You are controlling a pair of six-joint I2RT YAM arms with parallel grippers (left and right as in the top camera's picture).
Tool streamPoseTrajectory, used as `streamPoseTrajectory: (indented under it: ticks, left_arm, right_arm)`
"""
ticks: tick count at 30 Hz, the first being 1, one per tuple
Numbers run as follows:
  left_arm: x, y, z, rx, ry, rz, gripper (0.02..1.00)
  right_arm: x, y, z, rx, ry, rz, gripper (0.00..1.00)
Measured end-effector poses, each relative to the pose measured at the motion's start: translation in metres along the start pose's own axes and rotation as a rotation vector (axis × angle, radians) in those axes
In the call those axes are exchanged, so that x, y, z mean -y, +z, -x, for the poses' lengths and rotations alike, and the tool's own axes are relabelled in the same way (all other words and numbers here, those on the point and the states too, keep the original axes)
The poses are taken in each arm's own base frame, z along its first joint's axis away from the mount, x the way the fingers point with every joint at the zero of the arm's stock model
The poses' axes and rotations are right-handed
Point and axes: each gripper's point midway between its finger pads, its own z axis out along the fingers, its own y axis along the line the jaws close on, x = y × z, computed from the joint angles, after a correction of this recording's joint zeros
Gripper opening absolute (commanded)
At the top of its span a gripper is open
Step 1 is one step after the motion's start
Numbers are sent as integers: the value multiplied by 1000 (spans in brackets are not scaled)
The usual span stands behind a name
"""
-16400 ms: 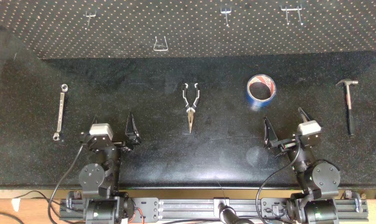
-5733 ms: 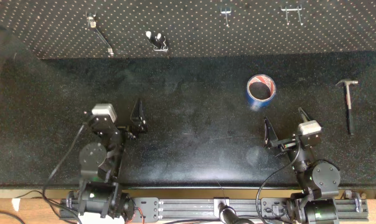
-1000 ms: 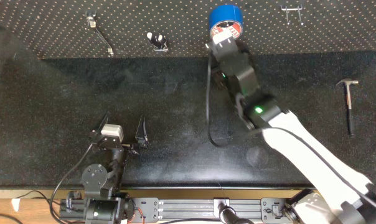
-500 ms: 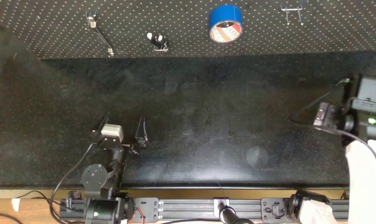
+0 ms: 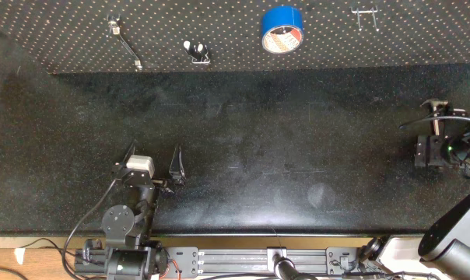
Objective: Place Tools Onto Pegboard
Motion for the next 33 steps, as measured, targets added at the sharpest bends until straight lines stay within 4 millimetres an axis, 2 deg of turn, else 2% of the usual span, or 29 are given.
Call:
streamPoseTrajectory:
  ticks: [6,11,12,13,14,15,17,23,25,26,27,29,30,31,32,33]
  left_arm:
    - [0,0,0,0,0,0,996]
    - [0,0,0,0,0,0,993]
    - [0,0,0,0,0,0,996]
    - [0,0,0,0,0,0,993]
    - [0,0,0,0,0,0,993]
    - [0,0,0,0,0,0,993]
    - [0,0,0,0,0,0,993]
    - [0,0,0,0,0,0,996]
    - [0,0,0,0,0,0,993]
    - [0,0,0,0,0,0,996]
    - [0,0,0,0,0,0,996]
    - [0,0,0,0,0,0,996]
    - [0,0,0,0,0,0,993]
    - [0,0,0,0,0,0,996]
    - [0,0,0,0,0,0,996]
    - [0,0,0,0,0,0,996]
  right_arm:
    - [10,17,-9,-32,-98,19,976]
    - [11,21,-3,-11,-144,28,987]
    - [11,21,-2,-6,-166,29,827]
    - [12,21,-1,-4,-177,26,623]
    - [12,21,-1,-4,-183,26,487]
    - [12,21,-1,-3,-195,24,305]
    - [14,21,-1,-8,-196,14,80]
    - [18,20,0,-12,-203,-6,75]
    - [15,16,6,28,-187,7,75]
    - [8,-2,17,113,-156,14,75]
    - [4,-28,31,218,-136,1,75]
    - [-6,-90,55,431,-103,-50,75]
    - [-17,-126,64,546,-105,-73,75]
    - [-28,-144,68,603,-115,-77,75]
    - [-51,-166,76,683,-140,-56,75]
    - [-68,-177,82,728,-155,-30,75]
